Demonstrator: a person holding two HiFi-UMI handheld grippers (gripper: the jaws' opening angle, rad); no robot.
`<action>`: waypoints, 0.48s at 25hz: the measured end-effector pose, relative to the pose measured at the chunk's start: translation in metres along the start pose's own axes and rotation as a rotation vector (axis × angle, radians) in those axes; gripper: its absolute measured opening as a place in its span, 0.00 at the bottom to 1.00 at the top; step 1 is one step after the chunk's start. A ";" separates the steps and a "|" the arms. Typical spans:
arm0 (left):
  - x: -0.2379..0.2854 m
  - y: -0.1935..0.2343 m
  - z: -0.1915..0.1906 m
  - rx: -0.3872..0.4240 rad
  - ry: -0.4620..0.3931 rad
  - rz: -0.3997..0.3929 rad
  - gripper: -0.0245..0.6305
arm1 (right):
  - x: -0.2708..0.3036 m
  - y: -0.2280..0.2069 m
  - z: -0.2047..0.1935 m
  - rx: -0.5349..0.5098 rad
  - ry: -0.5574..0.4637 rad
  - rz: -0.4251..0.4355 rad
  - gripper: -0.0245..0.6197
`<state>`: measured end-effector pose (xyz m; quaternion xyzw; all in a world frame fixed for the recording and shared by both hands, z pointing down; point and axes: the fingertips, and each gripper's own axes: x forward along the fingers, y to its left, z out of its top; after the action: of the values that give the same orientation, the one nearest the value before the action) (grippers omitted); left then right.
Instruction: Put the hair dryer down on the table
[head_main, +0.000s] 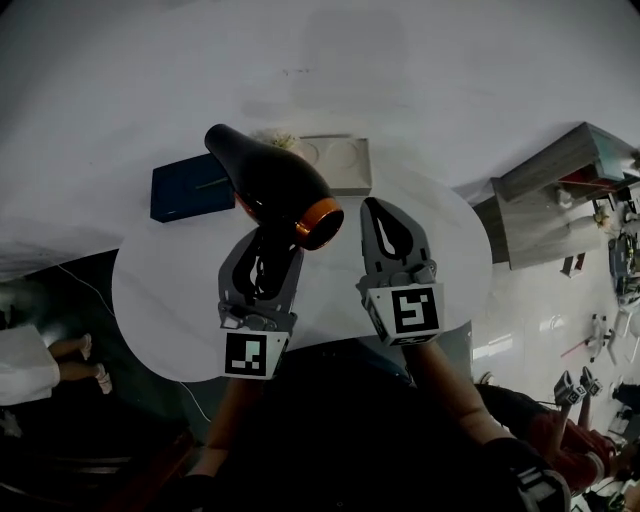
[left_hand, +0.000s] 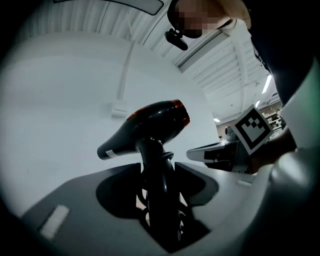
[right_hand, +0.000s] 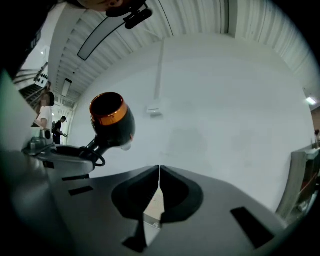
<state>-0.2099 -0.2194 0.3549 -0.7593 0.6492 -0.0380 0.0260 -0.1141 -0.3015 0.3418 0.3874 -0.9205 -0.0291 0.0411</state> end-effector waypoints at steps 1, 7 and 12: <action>0.004 -0.003 -0.005 -0.002 0.010 -0.021 0.37 | -0.002 -0.004 -0.003 0.000 0.007 -0.018 0.06; 0.021 -0.023 -0.037 -0.010 0.074 -0.116 0.37 | -0.016 -0.024 -0.032 0.009 0.073 -0.102 0.06; 0.028 -0.034 -0.062 0.009 0.122 -0.163 0.33 | -0.022 -0.029 -0.051 0.012 0.121 -0.138 0.06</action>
<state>-0.1783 -0.2410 0.4204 -0.8057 0.5854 -0.0891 -0.0133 -0.0732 -0.3066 0.3889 0.4512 -0.8876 -0.0029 0.0923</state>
